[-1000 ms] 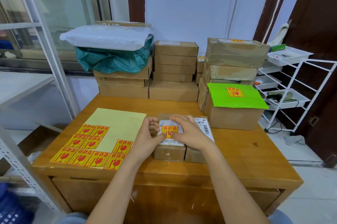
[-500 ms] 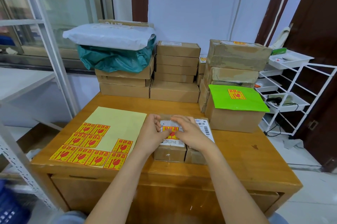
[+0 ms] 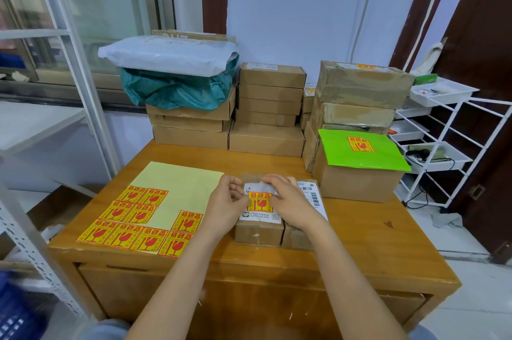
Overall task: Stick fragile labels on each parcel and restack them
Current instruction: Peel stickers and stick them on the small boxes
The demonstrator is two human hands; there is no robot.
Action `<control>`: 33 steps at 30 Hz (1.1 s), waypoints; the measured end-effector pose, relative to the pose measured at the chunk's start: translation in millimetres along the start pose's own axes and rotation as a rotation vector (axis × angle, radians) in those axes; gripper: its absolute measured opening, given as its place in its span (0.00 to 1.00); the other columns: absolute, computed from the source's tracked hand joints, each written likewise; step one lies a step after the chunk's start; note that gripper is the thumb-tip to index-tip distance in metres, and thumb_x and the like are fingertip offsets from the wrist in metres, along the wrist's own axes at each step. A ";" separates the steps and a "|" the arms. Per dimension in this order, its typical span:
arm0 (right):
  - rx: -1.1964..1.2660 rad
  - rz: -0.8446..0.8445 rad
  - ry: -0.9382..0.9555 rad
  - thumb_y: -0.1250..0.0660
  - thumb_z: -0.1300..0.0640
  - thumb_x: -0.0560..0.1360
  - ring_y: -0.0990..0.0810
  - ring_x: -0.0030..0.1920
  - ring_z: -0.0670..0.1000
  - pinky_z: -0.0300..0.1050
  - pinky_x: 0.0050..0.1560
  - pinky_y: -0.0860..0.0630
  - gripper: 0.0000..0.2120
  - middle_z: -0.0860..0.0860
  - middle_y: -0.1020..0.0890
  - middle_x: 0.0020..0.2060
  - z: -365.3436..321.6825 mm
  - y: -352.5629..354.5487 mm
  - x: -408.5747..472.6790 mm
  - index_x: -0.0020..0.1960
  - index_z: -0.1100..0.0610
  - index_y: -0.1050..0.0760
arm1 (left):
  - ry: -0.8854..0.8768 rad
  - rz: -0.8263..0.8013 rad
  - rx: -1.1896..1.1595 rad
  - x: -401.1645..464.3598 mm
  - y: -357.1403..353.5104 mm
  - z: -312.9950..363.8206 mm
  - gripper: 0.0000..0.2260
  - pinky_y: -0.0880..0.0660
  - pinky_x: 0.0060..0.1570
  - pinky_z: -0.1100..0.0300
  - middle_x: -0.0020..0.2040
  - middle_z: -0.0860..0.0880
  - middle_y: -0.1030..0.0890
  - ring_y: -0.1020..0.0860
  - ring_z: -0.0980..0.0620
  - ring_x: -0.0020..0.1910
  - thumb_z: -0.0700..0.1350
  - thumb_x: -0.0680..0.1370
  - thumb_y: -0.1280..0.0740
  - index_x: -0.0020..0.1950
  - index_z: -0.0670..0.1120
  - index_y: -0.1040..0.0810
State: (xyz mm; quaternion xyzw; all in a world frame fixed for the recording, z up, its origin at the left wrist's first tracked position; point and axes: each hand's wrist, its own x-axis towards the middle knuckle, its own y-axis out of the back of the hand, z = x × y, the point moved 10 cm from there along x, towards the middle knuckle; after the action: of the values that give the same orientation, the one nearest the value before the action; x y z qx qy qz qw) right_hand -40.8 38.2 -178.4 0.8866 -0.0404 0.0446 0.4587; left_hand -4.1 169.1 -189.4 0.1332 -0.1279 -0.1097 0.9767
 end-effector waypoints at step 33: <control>0.146 0.084 0.034 0.44 0.68 0.78 0.37 0.67 0.49 0.33 0.67 0.42 0.19 0.51 0.32 0.65 -90.7 -112.2 16.6 0.68 0.60 0.30 | -0.157 0.040 0.742 -26.9 112.1 -55.8 0.13 0.32 0.56 0.58 0.59 0.53 0.24 0.31 0.53 0.60 0.41 0.80 0.41 0.61 0.47 0.21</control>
State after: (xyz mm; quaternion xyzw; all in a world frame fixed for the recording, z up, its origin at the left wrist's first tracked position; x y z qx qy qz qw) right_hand -15.5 176.4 -215.2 0.9144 -0.0663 0.0814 0.3910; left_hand 6.3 294.1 -215.0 0.4666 -0.2361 -0.0470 0.8511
